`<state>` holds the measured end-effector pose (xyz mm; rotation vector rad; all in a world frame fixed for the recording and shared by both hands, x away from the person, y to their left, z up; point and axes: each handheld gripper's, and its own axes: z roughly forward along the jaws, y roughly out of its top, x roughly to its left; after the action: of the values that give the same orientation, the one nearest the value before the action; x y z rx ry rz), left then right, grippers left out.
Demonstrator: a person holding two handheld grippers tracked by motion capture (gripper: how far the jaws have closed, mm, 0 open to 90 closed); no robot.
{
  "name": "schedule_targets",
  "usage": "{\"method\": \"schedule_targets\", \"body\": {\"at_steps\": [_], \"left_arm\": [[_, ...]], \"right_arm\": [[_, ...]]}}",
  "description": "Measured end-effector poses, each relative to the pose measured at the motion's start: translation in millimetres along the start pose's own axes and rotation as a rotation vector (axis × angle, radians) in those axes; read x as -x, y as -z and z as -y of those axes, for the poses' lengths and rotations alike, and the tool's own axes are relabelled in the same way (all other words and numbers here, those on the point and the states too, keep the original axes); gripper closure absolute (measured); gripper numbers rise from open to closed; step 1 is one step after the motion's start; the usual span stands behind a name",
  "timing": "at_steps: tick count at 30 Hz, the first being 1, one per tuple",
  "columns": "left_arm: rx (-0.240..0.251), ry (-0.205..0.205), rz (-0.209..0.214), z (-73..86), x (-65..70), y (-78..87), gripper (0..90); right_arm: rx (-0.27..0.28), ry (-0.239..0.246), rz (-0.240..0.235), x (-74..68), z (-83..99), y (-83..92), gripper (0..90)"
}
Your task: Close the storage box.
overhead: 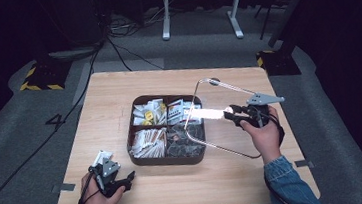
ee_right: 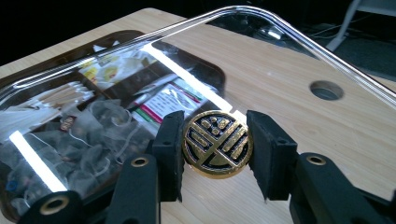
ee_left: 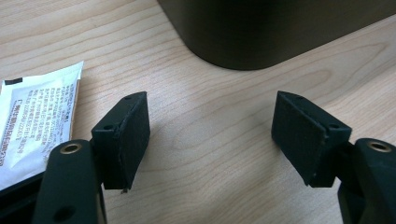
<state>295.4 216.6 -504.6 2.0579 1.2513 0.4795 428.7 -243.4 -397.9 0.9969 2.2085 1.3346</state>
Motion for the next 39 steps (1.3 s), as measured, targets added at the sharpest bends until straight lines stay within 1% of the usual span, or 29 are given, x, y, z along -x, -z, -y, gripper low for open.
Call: {"method": "schedule_targets", "body": {"at_steps": [6,12,15,18,21,30,35,36,37,39], "left_arm": [[0.000,0.000,0.000,0.0,0.0,0.0,28.6],[0.000,0.001,0.000,0.0,0.0,0.0,28.6],[0.001,0.001,0.000,0.0,-0.4,0.0,28.6],[0.002,0.002,-0.001,0.0,-0.2,-0.2,28.6],[0.002,0.001,-0.002,-0.2,0.0,-0.5,28.5],[0.000,0.000,-0.001,-0.3,-0.1,-0.3,28.4],[-0.001,0.000,-0.001,-0.3,-0.2,-0.3,28.4],[-0.001,0.000,-0.001,-0.3,-0.2,-0.3,28.4],[-0.001,0.000,-0.001,-0.3,-0.1,-0.3,28.4],[-0.001,0.000,-0.001,-0.3,-0.2,-0.3,28.4]], "right_arm": [[-0.022,0.056,-0.040,-18.2,-20.3,-16.3,59.1],[-0.040,0.093,-0.076,-36.7,-38.1,-32.5,59.1],[-0.051,0.104,-0.098,-45.7,-44.2,-40.8,59.0],[-0.065,0.124,-0.099,-53.9,-48.8,-48.1,59.1],[-0.076,0.131,-0.106,-59.3,-52.1,-54.5,59.1],[-0.097,0.133,-0.133,-71.6,-62.9,-76.5,59.0],[-0.111,0.139,-0.149,-78.8,-65.8,-90.7,59.1],[-0.111,0.139,-0.149,-78.8,-65.8,-90.7,59.1],[-0.120,0.140,-0.155,-81.6,-66.2,-96.6,59.1],[-0.126,0.141,-0.162,-84.4,-66.5,-102.7,59.1]]}}
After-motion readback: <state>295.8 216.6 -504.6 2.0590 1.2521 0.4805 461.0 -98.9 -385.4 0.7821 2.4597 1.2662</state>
